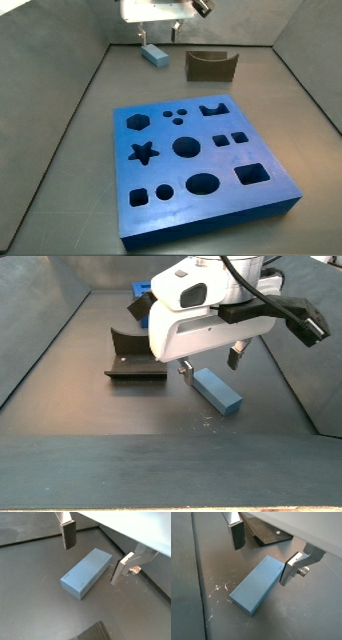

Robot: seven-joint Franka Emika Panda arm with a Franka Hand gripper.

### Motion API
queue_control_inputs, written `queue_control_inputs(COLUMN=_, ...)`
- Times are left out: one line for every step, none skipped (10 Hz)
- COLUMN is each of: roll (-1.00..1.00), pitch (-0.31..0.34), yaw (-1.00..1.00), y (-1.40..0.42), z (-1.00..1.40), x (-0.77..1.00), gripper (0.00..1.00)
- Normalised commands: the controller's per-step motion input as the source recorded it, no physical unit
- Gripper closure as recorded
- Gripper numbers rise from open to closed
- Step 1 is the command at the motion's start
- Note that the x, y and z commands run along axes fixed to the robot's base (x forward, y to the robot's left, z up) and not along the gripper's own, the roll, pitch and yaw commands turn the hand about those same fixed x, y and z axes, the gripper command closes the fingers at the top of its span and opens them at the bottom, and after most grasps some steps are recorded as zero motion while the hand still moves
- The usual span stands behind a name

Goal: Pick up the rectangle object. Move up. Place the rectangle object on the fixture. Regrasp the rectangle object. Move to above the board. Insert the rectangle object.
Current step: Pick up the rectangle object.

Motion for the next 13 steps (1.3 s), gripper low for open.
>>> queue_control_inputs(roll=0.00, pitch=0.034, yaw=0.00, y=0.00, z=0.00, x=0.00, gripper=0.00)
queue_control_inputs(roll=-0.01, pitch=0.000, yaw=0.00, y=0.05, z=-0.61, x=0.00, gripper=0.00)
queue_control_inputs(roll=-0.01, pitch=-0.266, yaw=0.00, y=0.07, z=-0.91, x=-0.33, gripper=0.00)
queue_control_inputs(roll=-0.08, pitch=-0.200, yaw=0.13, y=0.01, z=-0.10, x=-0.43, gripper=0.00)
queue_control_inputs(roll=0.00, pitch=0.000, yaw=0.00, y=0.00, z=0.00, x=-0.04, gripper=0.00)
queue_control_inputs(roll=-0.29, pitch=-0.246, yaw=0.09, y=0.22, z=-0.28, x=-0.51, gripper=0.00)
queue_control_inputs(roll=-0.29, pitch=-0.183, yaw=0.09, y=0.25, z=0.00, x=-0.29, gripper=0.00)
queue_control_inputs(roll=0.00, pitch=0.000, yaw=0.00, y=0.00, z=-0.05, x=0.00, gripper=0.00)
queue_control_inputs(roll=0.00, pitch=0.154, yaw=-0.18, y=-0.05, z=-0.49, x=0.06, gripper=0.00)
queue_control_inputs(roll=0.00, pitch=0.054, yaw=-0.06, y=-0.01, z=0.00, x=0.07, gripper=0.00)
queue_control_inputs(roll=0.00, pitch=0.000, yaw=0.00, y=0.00, z=0.00, x=0.00, gripper=1.00)
queue_control_inputs(roll=0.00, pitch=0.000, yaw=0.00, y=0.00, z=0.00, x=0.00, gripper=1.00)
queue_control_inputs(roll=0.00, pitch=0.000, yaw=0.00, y=0.00, z=0.00, x=0.00, gripper=1.00)
